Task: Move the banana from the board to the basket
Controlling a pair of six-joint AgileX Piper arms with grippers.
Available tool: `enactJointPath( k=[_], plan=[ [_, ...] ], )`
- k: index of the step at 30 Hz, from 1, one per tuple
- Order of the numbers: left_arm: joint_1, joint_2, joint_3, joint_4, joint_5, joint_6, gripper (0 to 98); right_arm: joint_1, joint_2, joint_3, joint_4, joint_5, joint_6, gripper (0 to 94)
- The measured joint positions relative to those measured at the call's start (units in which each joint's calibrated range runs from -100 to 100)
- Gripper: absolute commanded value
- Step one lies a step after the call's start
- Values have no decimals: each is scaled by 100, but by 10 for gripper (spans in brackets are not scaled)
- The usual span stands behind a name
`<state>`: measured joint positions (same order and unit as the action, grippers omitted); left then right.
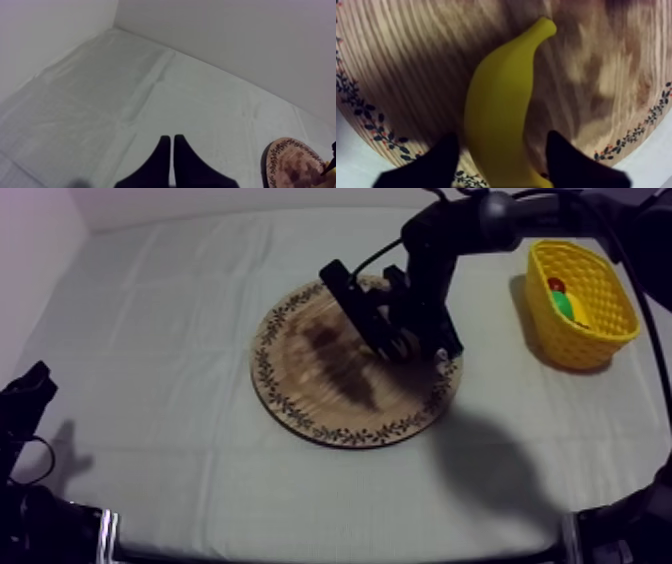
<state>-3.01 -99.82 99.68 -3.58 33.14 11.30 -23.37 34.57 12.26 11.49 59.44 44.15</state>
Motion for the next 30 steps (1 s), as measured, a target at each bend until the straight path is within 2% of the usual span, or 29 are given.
enactJointPath(
  k=[5,15,23,30],
  plan=[
    [0,0,0,0,0,0,1,-3,57,0,1,-189,-113,260],
    [0,0,0,0,0,0,1,21,-107,-65,86,-169,-230,242],
    [0,0,0,0,0,0,1,-32,-728,-505,6,549,-17,234],
    [0,0,0,0,0,0,1,-62,-1402,-1172,-147,1534,294,242]
  ],
)
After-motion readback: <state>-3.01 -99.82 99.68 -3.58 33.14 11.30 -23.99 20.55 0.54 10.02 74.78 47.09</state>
